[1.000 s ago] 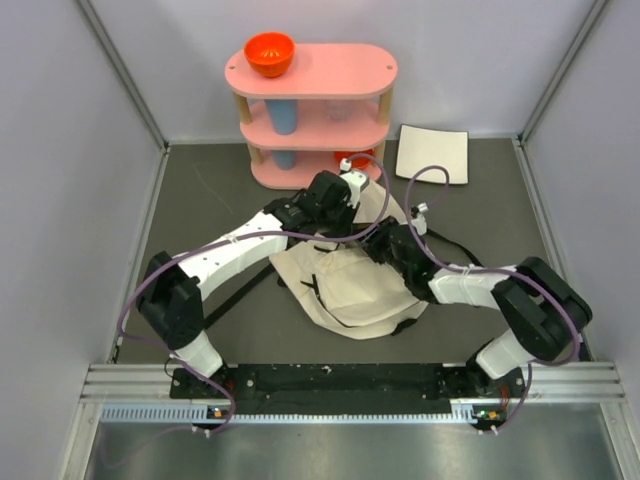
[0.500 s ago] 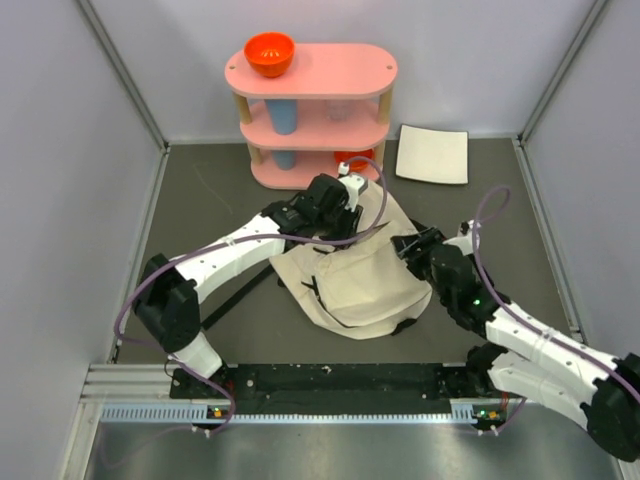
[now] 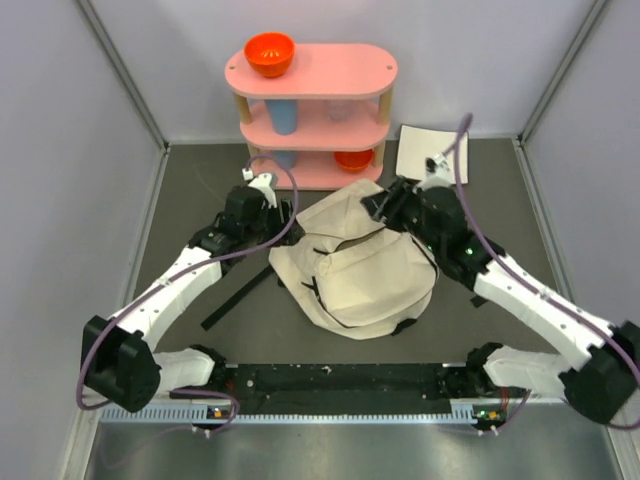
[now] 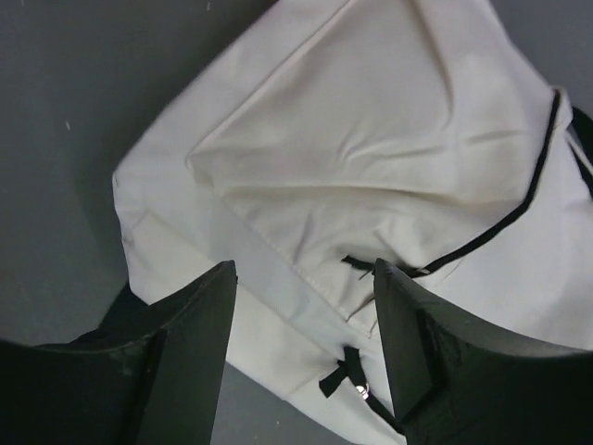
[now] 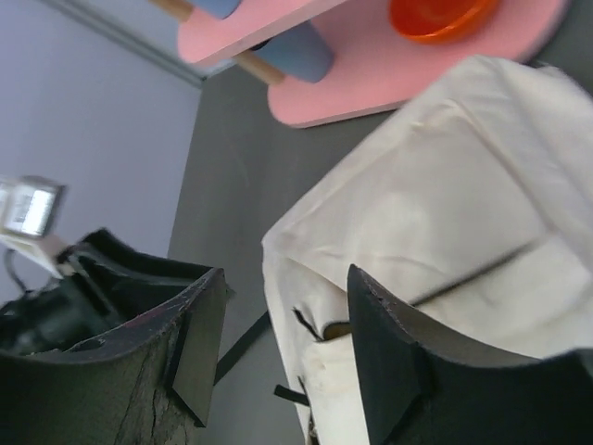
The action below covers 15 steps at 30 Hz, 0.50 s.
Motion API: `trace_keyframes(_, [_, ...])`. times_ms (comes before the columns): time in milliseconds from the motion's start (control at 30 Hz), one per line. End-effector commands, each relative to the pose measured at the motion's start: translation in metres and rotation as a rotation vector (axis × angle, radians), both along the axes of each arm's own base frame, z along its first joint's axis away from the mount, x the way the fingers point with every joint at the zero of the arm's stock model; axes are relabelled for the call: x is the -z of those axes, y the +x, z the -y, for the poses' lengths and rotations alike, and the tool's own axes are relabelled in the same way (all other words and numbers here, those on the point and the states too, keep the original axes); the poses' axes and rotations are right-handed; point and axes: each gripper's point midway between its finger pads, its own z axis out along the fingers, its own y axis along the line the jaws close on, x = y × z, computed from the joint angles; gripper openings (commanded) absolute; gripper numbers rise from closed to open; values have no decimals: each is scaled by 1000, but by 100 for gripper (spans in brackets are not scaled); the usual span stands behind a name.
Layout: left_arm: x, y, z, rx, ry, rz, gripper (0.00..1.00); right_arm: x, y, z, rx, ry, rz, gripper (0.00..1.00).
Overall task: Pack the student bag
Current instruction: Place the stationery in the student bag, then zip the student bag at the center of the board.
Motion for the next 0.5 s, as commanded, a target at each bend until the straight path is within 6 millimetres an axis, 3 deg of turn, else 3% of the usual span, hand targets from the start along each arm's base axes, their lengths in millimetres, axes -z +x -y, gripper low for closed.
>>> trace_keyframes(0, [30,-16,3,-19,-112,-115,66,-8,13,-58,-247,-65,-4,52])
trace_keyframes(33, [45,-25,2,-13,-130,-156,66,-2,10,-71,-315,-65,-30,51])
trace_keyframes(233, [67,-43,6,-8,-197,-229,68,60,-3,-115,-471,-146,-177,46])
trace_keyframes(367, [74,-45,10,-2,-225,-250,70,108,-11,-116,-502,-235,-289,43])
trace_keyframes(467, [73,-43,15,8,-270,-255,70,124,-10,-101,-451,-303,-316,41])
